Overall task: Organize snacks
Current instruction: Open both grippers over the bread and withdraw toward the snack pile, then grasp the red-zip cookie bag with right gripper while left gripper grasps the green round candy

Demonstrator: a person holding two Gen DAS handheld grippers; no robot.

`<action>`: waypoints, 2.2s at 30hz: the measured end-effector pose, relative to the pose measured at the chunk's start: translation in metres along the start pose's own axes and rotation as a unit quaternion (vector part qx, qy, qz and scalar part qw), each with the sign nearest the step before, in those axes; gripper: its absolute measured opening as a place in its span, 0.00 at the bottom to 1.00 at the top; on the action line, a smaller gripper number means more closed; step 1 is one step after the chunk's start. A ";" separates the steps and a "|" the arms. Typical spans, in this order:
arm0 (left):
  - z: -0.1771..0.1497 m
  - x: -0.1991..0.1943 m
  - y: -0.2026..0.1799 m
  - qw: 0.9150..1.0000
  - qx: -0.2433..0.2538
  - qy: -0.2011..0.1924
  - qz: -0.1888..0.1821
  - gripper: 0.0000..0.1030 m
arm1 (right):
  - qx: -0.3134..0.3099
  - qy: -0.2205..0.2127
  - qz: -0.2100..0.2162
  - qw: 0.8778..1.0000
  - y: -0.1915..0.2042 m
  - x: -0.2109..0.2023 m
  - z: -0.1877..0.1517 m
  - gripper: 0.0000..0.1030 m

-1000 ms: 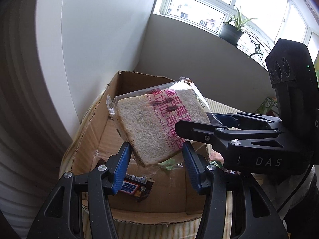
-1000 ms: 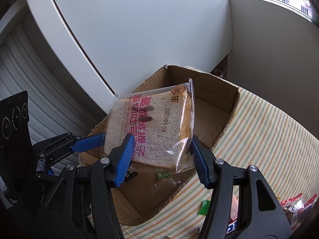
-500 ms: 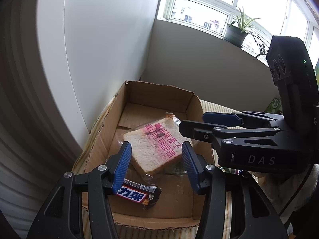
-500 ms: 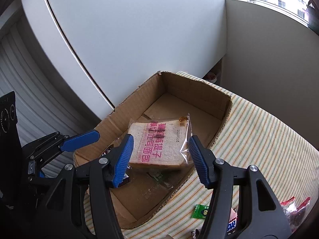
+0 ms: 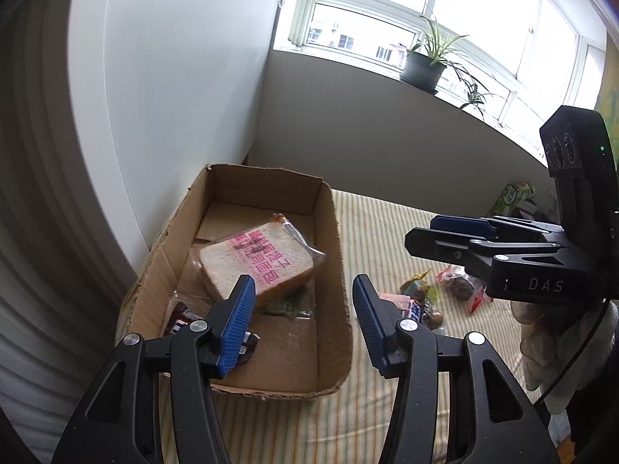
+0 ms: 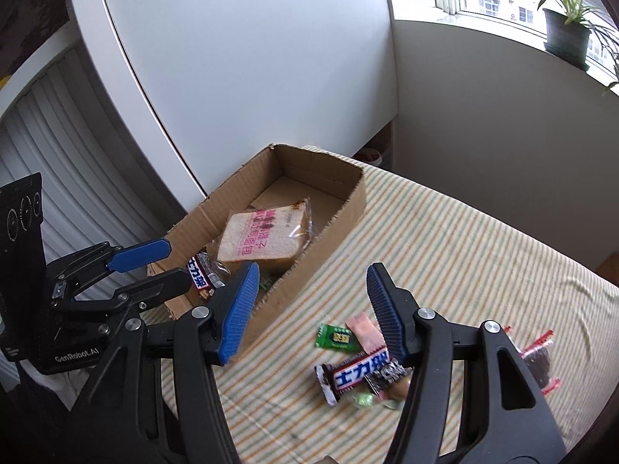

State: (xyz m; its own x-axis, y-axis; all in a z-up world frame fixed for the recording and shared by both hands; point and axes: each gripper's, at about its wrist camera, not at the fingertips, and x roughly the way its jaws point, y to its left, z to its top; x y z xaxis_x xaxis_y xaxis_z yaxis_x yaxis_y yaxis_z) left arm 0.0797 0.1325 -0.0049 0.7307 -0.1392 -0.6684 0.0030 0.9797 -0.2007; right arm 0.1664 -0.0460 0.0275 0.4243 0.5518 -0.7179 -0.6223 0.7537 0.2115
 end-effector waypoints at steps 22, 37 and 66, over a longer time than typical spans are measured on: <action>-0.050 0.019 -0.102 0.994 0.062 0.061 -0.074 0.49 | 0.109 -0.018 -0.122 0.986 -0.138 -0.107 -0.096 0.59; -0.067 0.053 -0.128 0.986 0.089 0.108 -0.087 0.49 | 0.103 0.030 -0.134 0.985 -0.170 -0.076 -0.107 0.59; -0.072 0.109 -0.144 0.973 0.161 0.150 -0.069 0.33 | 0.060 0.071 -0.131 0.987 -0.190 -0.008 -0.087 0.59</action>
State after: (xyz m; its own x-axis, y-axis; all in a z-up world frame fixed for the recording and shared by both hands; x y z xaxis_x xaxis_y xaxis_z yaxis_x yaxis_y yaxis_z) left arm 0.1101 -0.0339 -0.1008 0.4765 -0.2615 -0.8394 0.3366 0.9363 -0.1006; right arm 0.2243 -0.2248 -0.0651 0.4578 0.2830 -0.8428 -0.4178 0.9053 0.0771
